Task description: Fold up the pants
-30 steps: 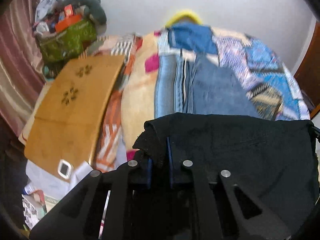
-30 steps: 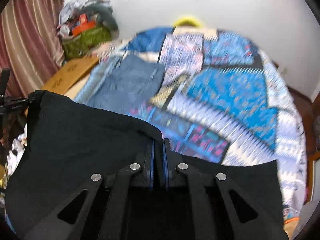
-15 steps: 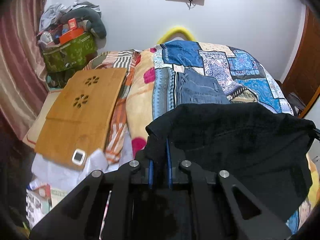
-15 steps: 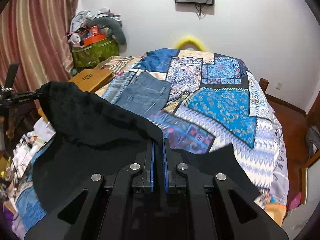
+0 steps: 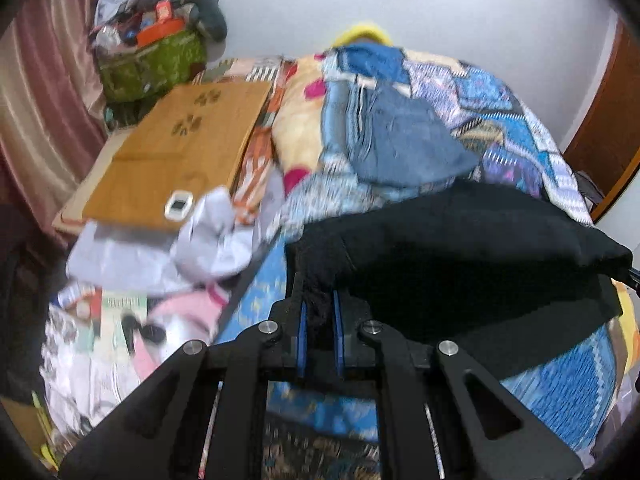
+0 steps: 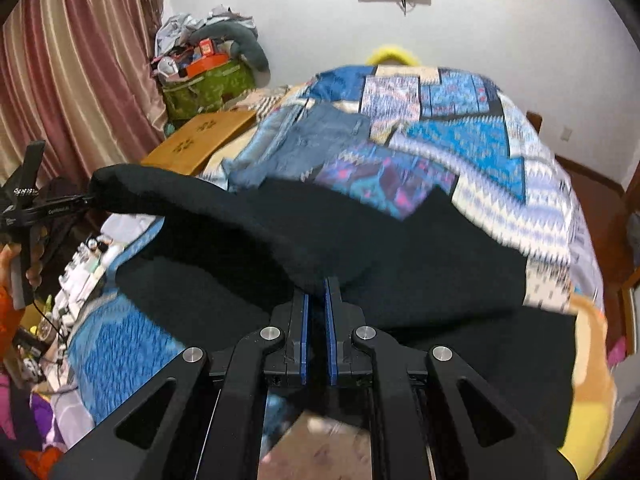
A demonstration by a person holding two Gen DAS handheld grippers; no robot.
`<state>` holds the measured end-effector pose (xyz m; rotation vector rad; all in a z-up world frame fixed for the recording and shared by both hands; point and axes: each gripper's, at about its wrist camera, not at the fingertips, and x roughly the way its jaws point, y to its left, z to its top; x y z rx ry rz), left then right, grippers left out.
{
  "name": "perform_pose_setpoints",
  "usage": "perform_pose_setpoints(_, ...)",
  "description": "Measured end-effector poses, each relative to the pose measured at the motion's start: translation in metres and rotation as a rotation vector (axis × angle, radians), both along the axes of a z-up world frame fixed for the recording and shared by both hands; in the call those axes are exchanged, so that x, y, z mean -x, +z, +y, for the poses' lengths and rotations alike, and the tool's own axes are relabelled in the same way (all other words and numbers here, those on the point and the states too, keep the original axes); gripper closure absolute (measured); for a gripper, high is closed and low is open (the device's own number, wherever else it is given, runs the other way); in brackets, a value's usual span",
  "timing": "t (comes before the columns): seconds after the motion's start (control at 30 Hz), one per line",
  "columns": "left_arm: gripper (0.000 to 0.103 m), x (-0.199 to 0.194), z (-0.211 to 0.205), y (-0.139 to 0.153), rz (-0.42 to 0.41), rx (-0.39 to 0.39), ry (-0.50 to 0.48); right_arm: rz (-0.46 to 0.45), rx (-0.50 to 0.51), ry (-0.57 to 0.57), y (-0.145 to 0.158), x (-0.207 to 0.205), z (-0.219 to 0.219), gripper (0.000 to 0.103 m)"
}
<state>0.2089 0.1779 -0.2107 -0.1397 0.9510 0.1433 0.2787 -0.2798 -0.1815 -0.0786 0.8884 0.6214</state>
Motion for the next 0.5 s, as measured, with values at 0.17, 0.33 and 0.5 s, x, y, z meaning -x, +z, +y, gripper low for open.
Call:
perform_pose_setpoints(0.17, 0.093, 0.021, 0.006, -0.05, 0.119, 0.037, 0.029, 0.072, -0.005, -0.019, -0.029, 0.013, -0.003, 0.096)
perform_pose_setpoints(0.33, 0.093, 0.032, 0.002, -0.07, 0.176, 0.049, 0.037, 0.098, -0.021, -0.023, -0.032, 0.02, -0.006, 0.093)
perform_pose_setpoints(0.5, 0.093, 0.029, -0.005, -0.042, 0.126, -0.017, 0.038, 0.098, 0.012, 0.005, -0.021, 0.026, -0.01, 0.091)
